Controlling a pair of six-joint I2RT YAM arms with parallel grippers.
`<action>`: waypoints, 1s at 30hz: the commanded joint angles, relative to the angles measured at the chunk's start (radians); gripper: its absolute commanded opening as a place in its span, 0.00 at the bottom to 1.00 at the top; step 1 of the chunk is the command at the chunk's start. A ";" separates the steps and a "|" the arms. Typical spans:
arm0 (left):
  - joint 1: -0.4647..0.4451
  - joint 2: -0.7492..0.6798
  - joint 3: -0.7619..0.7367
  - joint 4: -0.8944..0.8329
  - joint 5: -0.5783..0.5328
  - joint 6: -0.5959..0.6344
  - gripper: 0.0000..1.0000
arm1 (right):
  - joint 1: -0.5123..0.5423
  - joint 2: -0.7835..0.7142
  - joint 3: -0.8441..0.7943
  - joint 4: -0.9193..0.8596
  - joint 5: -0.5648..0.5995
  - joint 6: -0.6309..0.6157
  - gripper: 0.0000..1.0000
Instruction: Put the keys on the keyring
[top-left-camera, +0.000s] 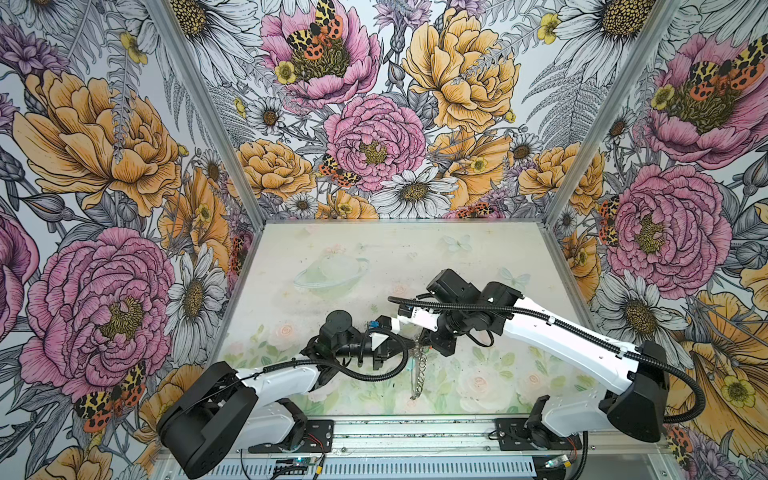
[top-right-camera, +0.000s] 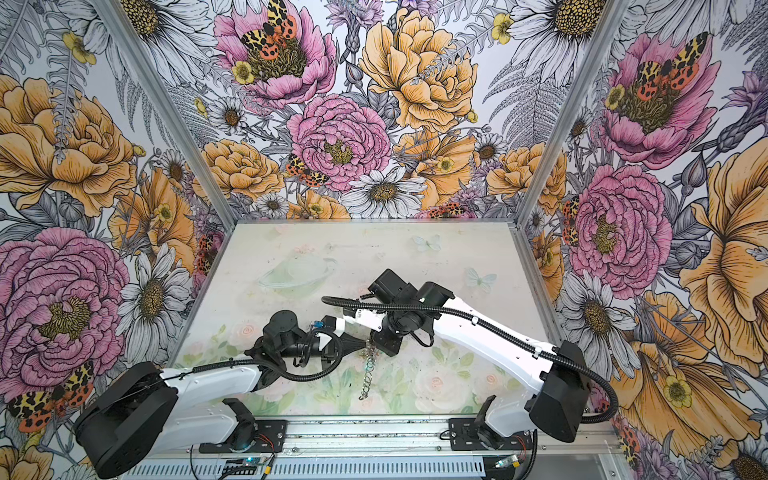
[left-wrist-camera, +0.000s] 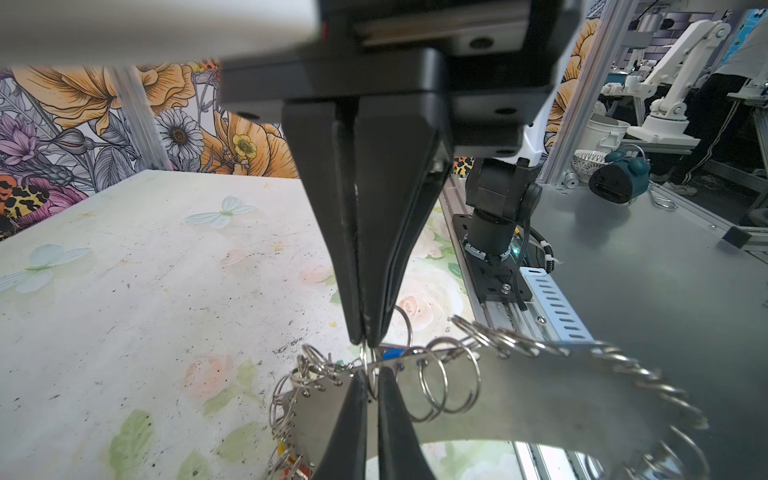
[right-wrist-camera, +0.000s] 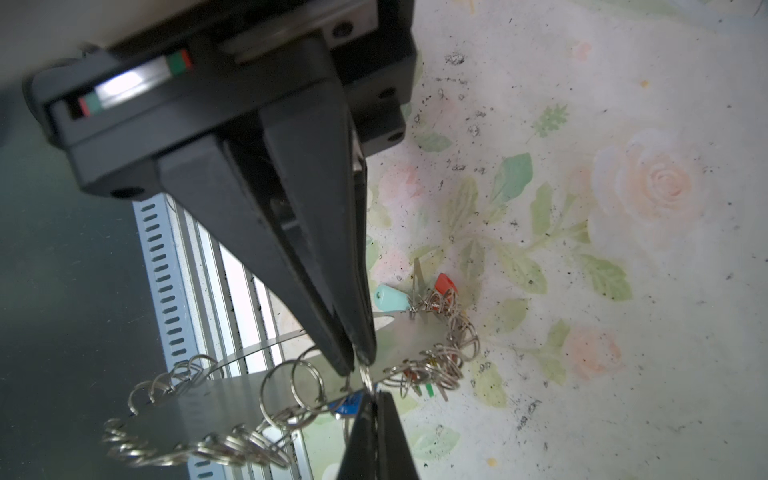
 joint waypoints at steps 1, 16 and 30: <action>-0.011 0.015 0.026 -0.005 -0.003 -0.019 0.09 | 0.008 -0.004 0.037 0.088 -0.068 -0.012 0.00; -0.003 0.006 0.002 0.078 -0.062 -0.066 0.00 | -0.012 -0.137 -0.067 0.148 -0.034 0.009 0.23; 0.017 0.006 -0.026 0.222 -0.035 -0.128 0.00 | -0.060 -0.244 -0.260 0.309 0.037 0.160 0.22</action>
